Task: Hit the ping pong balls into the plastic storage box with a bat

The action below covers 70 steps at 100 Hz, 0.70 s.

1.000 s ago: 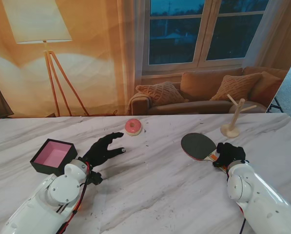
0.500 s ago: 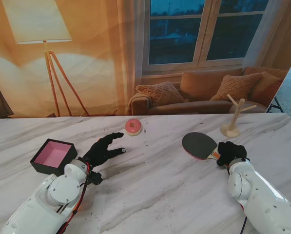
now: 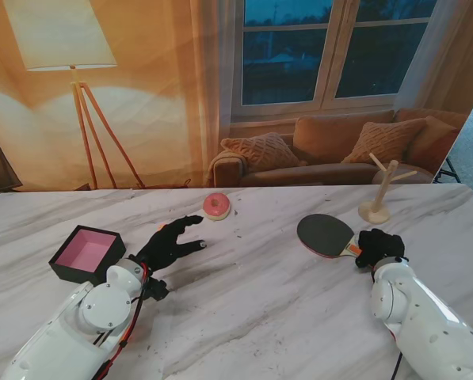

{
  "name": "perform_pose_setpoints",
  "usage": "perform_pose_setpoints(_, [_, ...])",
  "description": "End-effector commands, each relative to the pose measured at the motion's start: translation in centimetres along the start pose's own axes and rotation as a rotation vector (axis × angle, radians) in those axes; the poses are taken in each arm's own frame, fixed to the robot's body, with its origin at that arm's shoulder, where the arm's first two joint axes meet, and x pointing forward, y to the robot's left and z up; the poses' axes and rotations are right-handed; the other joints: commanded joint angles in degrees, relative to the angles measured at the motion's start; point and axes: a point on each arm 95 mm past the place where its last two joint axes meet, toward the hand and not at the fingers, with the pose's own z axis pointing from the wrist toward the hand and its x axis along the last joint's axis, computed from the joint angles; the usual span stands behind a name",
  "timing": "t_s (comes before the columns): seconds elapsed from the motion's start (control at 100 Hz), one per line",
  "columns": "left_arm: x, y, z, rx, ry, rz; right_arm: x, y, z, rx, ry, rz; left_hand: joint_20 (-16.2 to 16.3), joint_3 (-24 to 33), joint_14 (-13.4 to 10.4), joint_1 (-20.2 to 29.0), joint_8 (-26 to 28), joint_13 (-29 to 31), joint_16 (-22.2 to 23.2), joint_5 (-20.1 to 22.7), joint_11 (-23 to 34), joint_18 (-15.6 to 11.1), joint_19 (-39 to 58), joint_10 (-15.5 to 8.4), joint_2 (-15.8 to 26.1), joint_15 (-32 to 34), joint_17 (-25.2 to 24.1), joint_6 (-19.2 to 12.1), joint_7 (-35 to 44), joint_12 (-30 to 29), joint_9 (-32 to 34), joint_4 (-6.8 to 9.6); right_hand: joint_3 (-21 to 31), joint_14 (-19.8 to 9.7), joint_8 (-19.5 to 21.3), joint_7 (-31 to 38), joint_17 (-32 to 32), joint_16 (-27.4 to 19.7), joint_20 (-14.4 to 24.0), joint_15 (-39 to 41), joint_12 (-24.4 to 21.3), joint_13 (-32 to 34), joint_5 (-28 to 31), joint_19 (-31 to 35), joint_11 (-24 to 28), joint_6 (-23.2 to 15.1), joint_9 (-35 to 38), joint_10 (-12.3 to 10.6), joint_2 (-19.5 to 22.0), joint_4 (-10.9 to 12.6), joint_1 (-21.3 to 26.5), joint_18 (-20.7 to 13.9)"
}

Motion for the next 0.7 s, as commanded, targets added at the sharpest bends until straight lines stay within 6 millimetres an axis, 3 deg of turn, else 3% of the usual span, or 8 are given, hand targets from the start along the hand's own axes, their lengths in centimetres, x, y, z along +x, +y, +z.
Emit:
perform_pose_setpoints(0.0, [0.0, 0.4, 0.0, -0.015, -0.003, -0.008, -0.4, -1.3, -0.6, 0.044, -0.016, -0.021, -0.5, -1.6, -0.3, -0.4, -0.7, 0.4, -0.2, 1.5, -0.9, -0.4, -0.8, 0.4, 1.2, -0.5, -1.2, -1.4, -0.8, -0.6, 0.4, -0.07, 3.4, 0.7, -1.4, -5.2, -0.6, -0.2, -0.7, -0.4, -0.6, 1.2, 4.9, 0.8, 0.0, 0.6, 0.0, 0.6, -1.1, 1.6, 0.2, 1.0])
perform_pose_setpoints(0.01, [0.0, 0.4, 0.0, -0.015, -0.003, -0.008, -0.4, -1.3, -0.6, 0.044, -0.017, -0.022, -0.5, -1.6, -0.3, -0.4, -0.7, 0.4, -0.2, 1.5, -0.9, -0.4, -0.8, 0.3, 1.2, -0.5, -1.2, -1.4, -0.8, -0.6, 0.4, -0.07, 3.3, 0.7, -1.6, -5.3, -0.5, -0.2, -0.7, -0.4, -0.6, 1.2, 5.9, 0.8, -0.1, 0.4, 0.1, 0.7, -0.9, 1.4, 0.6, 1.0])
perform_pose_setpoints(0.06, [0.0, 0.4, 0.0, -0.015, -0.003, -0.009, -0.4, -1.3, -0.7, 0.046, -0.018, -0.026, -0.5, -1.6, -0.2, -0.4, -0.7, 0.3, -0.3, 1.5, -0.9, -0.4, -0.8, 0.4, 1.2, -0.5, -1.2, -1.3, -0.8, -0.6, 0.3, -0.06, 2.7, 0.8, -7.9, -2.7, -0.4, -0.4, -0.8, -0.5, -0.9, 1.6, 9.4, 0.9, -0.4, -1.7, 0.9, 0.7, -1.8, -5.9, 3.5, 1.0])
perform_pose_setpoints(0.11, [0.0, 0.4, 0.1, -0.016, -0.003, -0.01, -0.4, -1.3, -0.7, 0.048, -0.02, -0.032, -0.4, -1.7, -0.3, -0.4, -0.7, 0.4, -0.2, 1.5, -0.9, -0.4, -0.8, 0.4, 1.2, -0.5, -1.2, -1.3, -0.8, -0.6, 0.4, -0.06, 2.3, 0.9, -11.1, -1.2, -0.2, -0.5, -0.9, -0.6, -1.1, 1.8, 11.3, 0.8, -0.7, -3.1, 1.6, 0.6, -2.0, -7.7, 5.5, 1.1])
perform_pose_setpoints(0.16, [0.0, 0.4, 0.1, -0.016, -0.003, -0.01, -0.4, -1.4, -0.6, 0.047, -0.022, -0.037, -0.4, -1.7, -0.3, -0.4, -0.7, 0.4, -0.2, 1.5, -0.9, -0.4, -0.8, 0.5, 1.3, -0.5, -1.2, -1.4, -0.8, -0.6, 0.4, -0.06, 2.3, 0.9, -14.3, 1.4, 0.3, -0.7, -1.1, -0.9, -1.3, 2.4, 12.3, 0.8, -0.9, -4.5, 2.4, 0.5, -1.9, -7.9, 7.0, 1.2])
perform_pose_setpoints(0.35, [0.1, 0.4, 0.1, -0.017, -0.004, -0.01, -0.4, -1.5, -0.5, 0.038, -0.024, -0.039, -0.3, -2.0, -0.3, -0.3, -0.7, 0.4, -0.2, 1.6, -0.9, -0.4, -0.9, 0.4, 1.4, -0.5, -1.2, -1.4, -0.8, -0.6, 0.4, -0.05, 3.4, 0.9, -16.8, 3.1, 0.8, -1.2, -1.4, -1.4, -2.0, 3.3, 18.6, 0.8, -1.5, -6.8, 4.6, -0.2, 2.1, -6.3, 9.1, 1.2])
perform_pose_setpoints(0.55, [0.1, 0.5, 0.2, -0.02, -0.003, -0.013, -0.4, -1.3, -0.5, 0.014, -0.014, -0.017, -0.2, -2.2, -0.3, -0.4, -0.7, 0.3, -0.3, 1.6, -1.0, -0.4, -1.0, 0.4, 1.6, -0.6, -1.2, -1.4, -0.8, -0.6, 0.3, -0.03, 4.3, 1.1, -16.9, 4.7, 0.1, -3.1, -2.4, -4.0, -3.4, 2.8, 21.8, -0.9, -3.2, -7.5, 5.1, -0.7, 3.2, -6.2, 8.9, 1.2])
perform_pose_setpoints(0.69, [0.1, 0.5, 0.2, -0.018, -0.002, -0.016, -0.2, -0.4, -0.8, -0.012, 0.011, 0.006, -0.2, -2.5, -0.2, -0.3, -0.7, 0.4, -0.3, 1.7, -1.0, -0.4, -1.1, 0.4, 1.7, -0.6, -1.2, -1.4, -0.8, -0.6, 0.4, -0.02, 4.1, 1.3, -13.9, 5.2, -2.9, -5.0, -4.7, -9.3, -5.8, 0.9, 20.3, -5.1, -5.4, -8.0, 4.0, -1.2, 5.2, -6.5, 9.0, 1.3])
